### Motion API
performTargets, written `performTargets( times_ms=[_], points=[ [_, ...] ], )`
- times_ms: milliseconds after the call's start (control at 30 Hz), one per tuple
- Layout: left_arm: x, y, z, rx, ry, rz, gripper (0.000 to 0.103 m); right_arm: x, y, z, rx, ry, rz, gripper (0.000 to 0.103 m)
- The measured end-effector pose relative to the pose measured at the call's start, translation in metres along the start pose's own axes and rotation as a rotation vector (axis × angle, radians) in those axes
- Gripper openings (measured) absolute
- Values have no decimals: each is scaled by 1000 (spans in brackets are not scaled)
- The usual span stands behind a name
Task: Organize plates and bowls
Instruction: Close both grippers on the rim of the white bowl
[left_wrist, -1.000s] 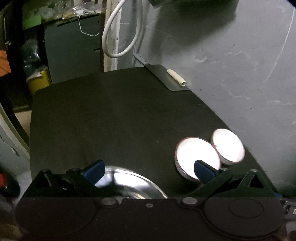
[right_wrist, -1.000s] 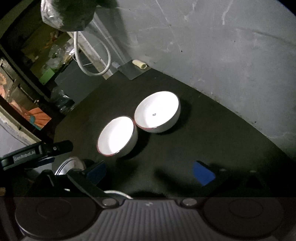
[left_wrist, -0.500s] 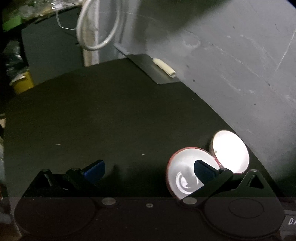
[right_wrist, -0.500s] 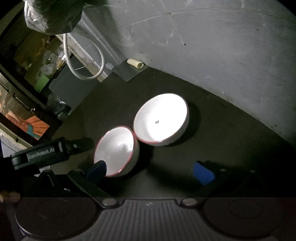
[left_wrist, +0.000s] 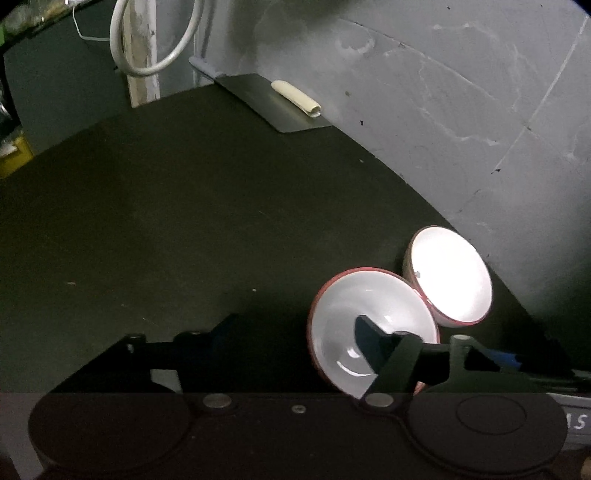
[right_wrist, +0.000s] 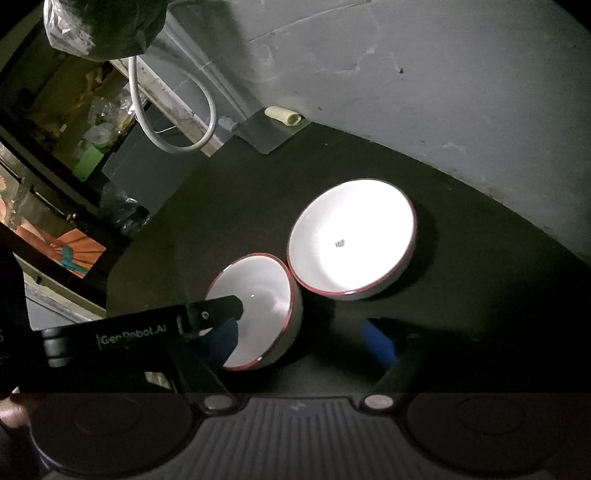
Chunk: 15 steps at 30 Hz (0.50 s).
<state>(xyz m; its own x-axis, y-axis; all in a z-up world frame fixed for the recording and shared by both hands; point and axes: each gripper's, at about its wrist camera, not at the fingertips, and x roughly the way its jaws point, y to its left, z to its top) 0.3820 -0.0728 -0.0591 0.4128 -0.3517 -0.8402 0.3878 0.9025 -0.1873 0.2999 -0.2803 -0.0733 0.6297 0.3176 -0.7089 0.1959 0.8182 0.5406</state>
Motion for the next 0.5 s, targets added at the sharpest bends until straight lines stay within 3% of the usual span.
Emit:
performTargets(
  times_ms=[167,300,500],
  points=[
    [6,0,-1,-14,25,-35,40,4,1,1,0,3,10,57],
    [8,1,-2,-21,33,-50,33,8,0,-1,4,15,12,44],
    [8,-1,-5,8,37,-27,28,14,3,0,-2,29,1,34]
  ],
)
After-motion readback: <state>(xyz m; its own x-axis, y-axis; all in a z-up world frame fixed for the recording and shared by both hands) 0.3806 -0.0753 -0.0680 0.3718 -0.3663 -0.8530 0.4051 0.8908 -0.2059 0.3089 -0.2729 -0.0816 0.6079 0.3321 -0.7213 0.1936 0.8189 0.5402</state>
